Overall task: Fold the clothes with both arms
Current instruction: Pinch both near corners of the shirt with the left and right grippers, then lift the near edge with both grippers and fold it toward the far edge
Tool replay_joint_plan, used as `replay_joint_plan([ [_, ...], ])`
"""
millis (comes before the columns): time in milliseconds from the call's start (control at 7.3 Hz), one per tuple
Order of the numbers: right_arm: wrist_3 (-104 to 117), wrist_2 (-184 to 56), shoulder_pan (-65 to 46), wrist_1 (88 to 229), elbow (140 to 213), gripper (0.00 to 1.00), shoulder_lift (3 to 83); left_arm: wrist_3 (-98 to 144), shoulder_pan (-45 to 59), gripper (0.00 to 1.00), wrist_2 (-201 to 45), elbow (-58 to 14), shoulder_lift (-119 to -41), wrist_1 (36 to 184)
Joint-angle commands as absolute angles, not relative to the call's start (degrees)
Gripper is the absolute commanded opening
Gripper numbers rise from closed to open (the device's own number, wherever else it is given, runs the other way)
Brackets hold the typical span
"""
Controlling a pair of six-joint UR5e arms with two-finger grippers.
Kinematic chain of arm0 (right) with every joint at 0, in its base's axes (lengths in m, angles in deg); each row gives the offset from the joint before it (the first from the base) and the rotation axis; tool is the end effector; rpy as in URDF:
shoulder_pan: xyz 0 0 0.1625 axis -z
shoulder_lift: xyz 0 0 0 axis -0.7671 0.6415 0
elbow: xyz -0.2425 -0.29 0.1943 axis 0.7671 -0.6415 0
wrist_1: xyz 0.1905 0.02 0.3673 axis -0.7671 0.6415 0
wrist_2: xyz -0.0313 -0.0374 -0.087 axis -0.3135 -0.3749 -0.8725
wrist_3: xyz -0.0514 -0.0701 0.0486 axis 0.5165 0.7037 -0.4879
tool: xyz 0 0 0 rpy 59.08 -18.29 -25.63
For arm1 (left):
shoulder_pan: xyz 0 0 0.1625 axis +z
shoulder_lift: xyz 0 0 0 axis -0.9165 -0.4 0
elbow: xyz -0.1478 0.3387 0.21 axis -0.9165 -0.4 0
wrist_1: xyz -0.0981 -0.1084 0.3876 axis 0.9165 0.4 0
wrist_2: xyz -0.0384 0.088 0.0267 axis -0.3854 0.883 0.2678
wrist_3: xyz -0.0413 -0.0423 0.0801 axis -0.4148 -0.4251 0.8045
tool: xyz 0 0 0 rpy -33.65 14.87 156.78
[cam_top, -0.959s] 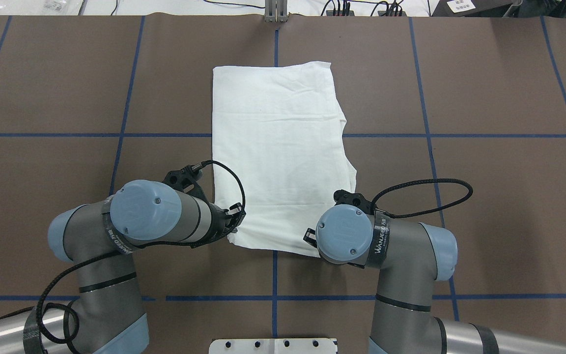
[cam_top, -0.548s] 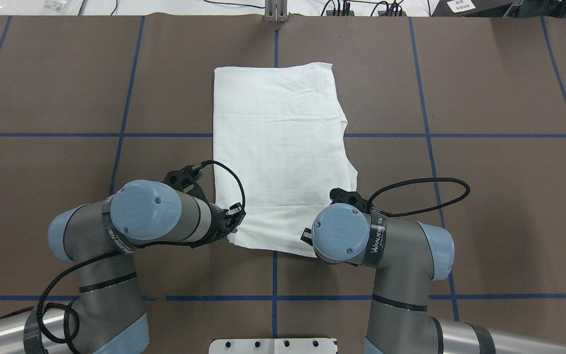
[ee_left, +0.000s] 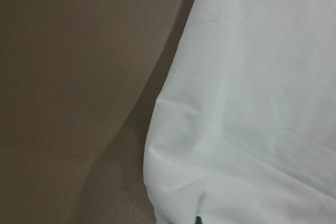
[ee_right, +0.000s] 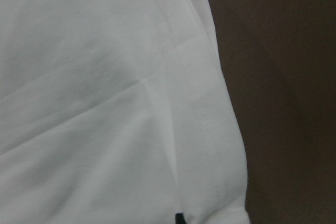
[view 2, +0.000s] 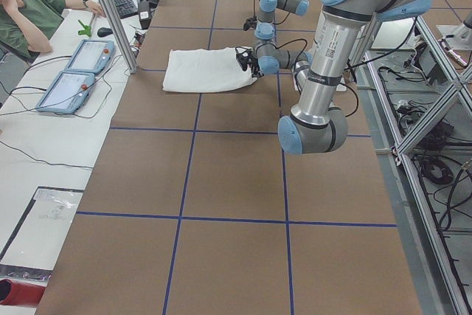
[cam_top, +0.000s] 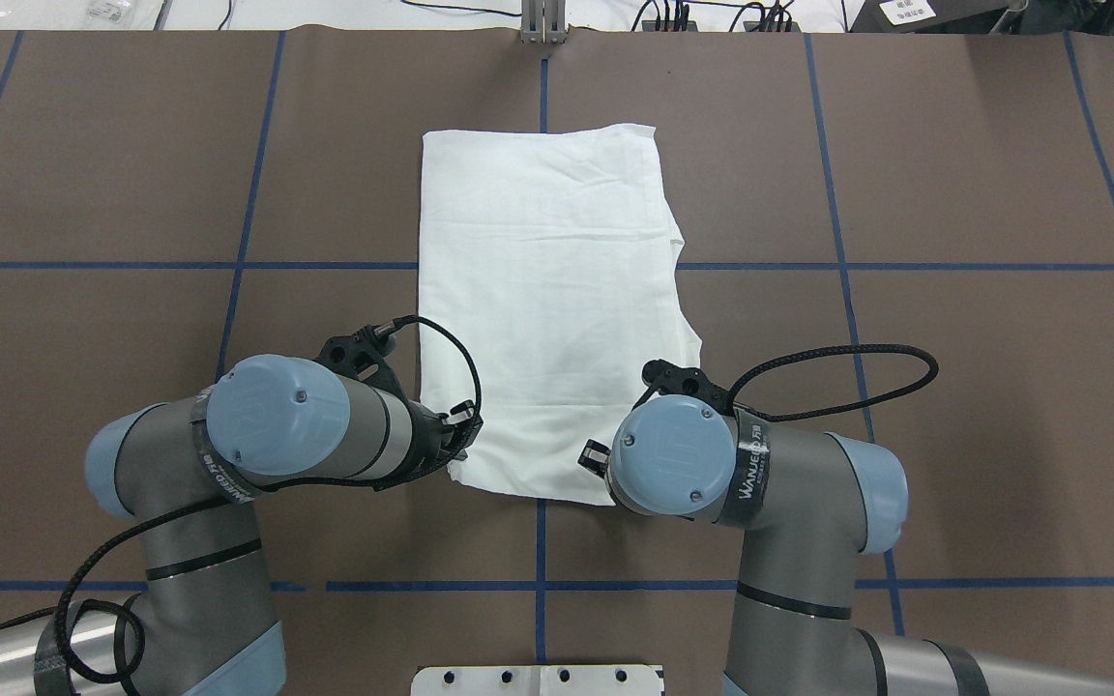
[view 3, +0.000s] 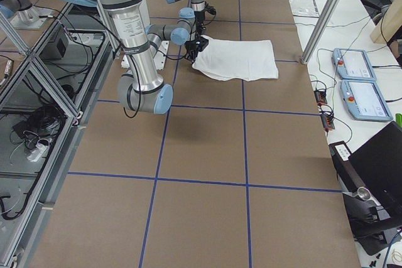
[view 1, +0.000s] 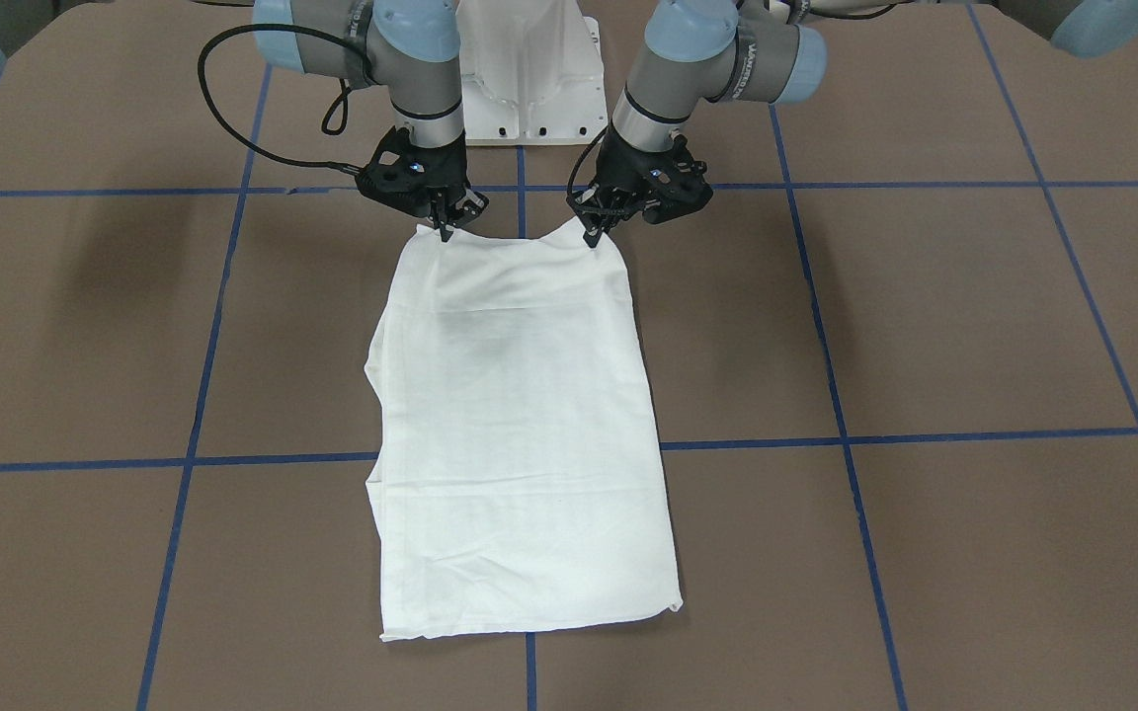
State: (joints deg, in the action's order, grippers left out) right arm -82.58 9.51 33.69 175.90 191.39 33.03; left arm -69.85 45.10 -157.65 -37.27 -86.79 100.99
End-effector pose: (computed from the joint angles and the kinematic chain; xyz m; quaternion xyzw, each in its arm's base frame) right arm -0.5552 -0.2910 0.2447 -0.0483 -0.3680 0.2350 0.8983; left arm 0.5272 -0.3284 0.2375 -0.0659 0.5046 -0.2396 0.8269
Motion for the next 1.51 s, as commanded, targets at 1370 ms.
replay_joint_plan([
  [1370,-81.7,17.1,19.6,160.8,194.2,0.0,33.6,-63.8,31.4,0.0,-160.2,-47.1,-86.7,95.0],
])
